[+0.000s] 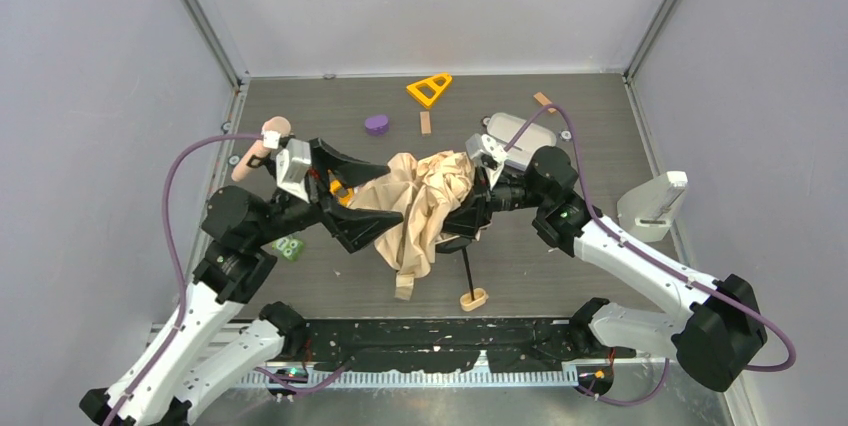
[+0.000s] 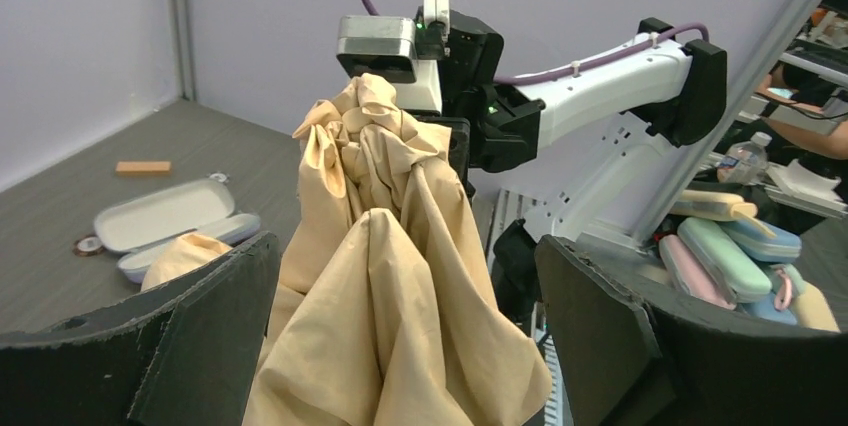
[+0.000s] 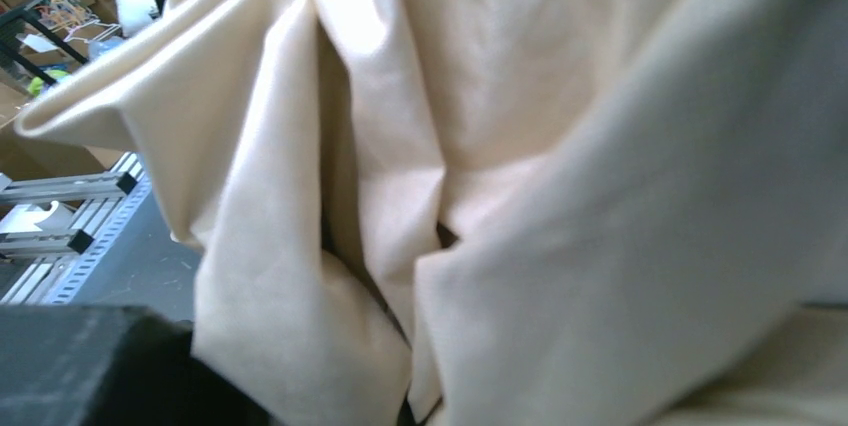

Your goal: Put away the umbrella

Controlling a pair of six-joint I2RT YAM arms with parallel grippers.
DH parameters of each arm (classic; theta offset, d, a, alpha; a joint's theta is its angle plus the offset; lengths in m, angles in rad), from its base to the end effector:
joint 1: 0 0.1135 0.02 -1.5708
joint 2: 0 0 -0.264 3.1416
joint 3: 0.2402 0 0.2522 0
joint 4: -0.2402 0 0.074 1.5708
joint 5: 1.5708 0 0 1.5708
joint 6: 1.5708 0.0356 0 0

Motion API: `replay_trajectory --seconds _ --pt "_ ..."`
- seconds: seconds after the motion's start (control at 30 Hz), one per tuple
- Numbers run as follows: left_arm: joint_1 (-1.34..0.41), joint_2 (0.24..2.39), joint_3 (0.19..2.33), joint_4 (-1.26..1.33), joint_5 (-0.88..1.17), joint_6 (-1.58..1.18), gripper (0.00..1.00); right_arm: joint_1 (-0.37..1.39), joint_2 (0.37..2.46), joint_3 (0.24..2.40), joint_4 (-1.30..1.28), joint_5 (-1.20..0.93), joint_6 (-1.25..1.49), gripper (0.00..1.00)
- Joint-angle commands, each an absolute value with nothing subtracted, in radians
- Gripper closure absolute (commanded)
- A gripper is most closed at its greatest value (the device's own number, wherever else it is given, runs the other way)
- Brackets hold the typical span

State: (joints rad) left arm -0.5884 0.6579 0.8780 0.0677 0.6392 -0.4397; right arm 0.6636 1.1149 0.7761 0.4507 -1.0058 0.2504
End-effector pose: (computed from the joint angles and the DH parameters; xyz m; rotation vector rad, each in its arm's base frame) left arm 0.1008 -0.0928 0.4161 0.6883 1.2859 -1.2622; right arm 0.1762 0.1760 0.3361 -1.1686 1.2340 1.4290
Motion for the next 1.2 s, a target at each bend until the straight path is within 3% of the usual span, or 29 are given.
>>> replay_trajectory --seconds 0.0,0.13,0.4,0.7,0.77,0.87,0.93,1.03,1.07,1.13,1.17 --pt "-0.586 0.724 0.832 0.324 0.752 -0.571 0.00 0.661 1.088 0.844 0.564 -1.067 0.310 0.94" --pt "-0.611 0.806 0.809 0.518 0.774 -0.680 0.01 0.668 1.102 0.859 0.558 -1.085 0.316 0.94" --pt "-0.717 0.942 0.827 0.650 0.697 -0.685 0.00 0.693 1.124 0.883 0.521 -1.113 0.294 0.94" --pt "-0.795 1.082 0.806 0.877 0.654 -0.753 0.00 0.713 1.124 0.932 0.283 -1.138 0.140 0.94" --pt "-0.803 1.106 0.817 0.893 0.673 -0.754 0.16 0.716 1.125 0.957 0.171 -1.132 0.070 0.94" --pt "-0.807 1.131 0.830 0.894 0.692 -0.759 0.64 0.716 1.118 0.976 0.081 -1.108 0.020 0.94" --pt "-0.807 1.135 0.829 0.877 0.691 -0.754 0.86 0.716 1.103 0.971 0.065 -1.092 0.012 0.94" --pt "-0.808 1.139 0.819 0.855 0.695 -0.746 1.00 0.716 1.074 0.966 0.054 -1.061 0.015 0.94" --pt "-0.808 1.138 0.812 0.855 0.693 -0.743 1.00 0.716 1.065 0.966 0.041 -1.040 0.012 0.93" --pt "-0.808 1.130 0.795 0.853 0.678 -0.730 1.00 0.716 1.051 0.971 0.023 -1.005 0.007 0.83" --pt "-0.808 1.121 0.783 0.855 0.662 -0.712 1.00 0.715 1.045 0.970 0.018 -0.993 0.008 0.74"
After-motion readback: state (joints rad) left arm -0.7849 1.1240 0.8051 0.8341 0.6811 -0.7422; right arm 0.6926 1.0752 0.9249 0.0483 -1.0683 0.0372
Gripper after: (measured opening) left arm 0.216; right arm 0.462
